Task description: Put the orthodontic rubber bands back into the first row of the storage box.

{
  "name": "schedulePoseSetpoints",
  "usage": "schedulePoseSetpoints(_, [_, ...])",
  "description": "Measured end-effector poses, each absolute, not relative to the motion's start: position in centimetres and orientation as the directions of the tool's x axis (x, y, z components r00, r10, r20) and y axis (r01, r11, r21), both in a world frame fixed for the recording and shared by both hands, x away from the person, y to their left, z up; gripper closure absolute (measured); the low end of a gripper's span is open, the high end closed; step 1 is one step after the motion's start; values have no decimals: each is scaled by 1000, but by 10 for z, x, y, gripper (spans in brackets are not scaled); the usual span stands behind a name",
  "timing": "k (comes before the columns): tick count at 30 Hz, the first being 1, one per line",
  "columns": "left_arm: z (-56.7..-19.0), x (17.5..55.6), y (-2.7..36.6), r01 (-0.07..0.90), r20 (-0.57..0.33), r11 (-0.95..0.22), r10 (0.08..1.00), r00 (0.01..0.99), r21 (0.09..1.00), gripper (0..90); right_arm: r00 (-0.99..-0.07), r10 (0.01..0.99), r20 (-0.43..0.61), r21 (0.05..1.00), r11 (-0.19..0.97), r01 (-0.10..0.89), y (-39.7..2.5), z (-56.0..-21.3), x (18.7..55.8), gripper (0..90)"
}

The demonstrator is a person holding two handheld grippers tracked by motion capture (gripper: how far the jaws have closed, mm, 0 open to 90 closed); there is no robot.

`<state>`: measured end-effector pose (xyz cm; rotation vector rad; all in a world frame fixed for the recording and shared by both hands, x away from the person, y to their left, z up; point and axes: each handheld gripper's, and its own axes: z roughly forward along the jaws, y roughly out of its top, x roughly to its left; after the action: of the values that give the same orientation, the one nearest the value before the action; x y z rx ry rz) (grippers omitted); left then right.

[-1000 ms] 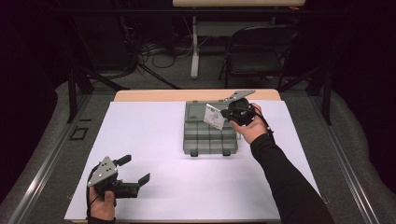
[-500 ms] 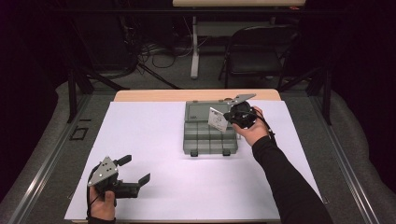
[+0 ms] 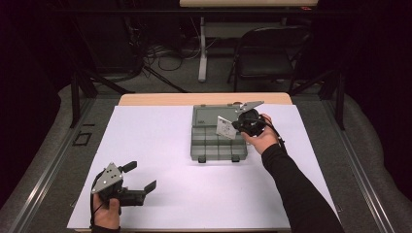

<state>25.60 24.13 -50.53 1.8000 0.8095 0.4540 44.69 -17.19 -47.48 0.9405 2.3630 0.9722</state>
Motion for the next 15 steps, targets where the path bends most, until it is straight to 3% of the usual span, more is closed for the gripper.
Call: schedulePoseSetpoints(15, [-505, 256, 242, 311, -77, -204, 714, 696, 928, 28, -694, 709, -130, 708, 556, 435, -165, -489, 448, 899])
